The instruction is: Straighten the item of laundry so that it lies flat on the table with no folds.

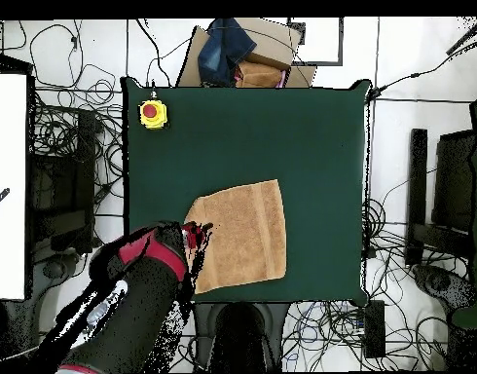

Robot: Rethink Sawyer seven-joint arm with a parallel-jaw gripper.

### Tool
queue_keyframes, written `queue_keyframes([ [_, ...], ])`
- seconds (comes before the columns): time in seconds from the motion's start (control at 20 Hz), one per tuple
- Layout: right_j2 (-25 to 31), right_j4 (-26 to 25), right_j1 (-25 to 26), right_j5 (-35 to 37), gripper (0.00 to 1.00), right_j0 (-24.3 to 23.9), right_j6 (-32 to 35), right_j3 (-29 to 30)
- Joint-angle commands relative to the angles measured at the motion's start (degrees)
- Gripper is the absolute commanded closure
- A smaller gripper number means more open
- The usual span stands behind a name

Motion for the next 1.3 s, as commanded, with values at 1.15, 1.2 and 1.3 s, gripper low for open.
queue_keyframes([
  [1.15, 0.28, 13.18, 16.23, -1.90, 0.00, 4.54, 14.83, -10.33],
  [1.2, 0.29, 14.13, 16.96, -2.59, 0.00, 4.78, 15.33, -10.40],
  [1.3, -0.01, 15.38, 17.27, -3.52, 0.00, 5.32, 15.41, -9.94],
])
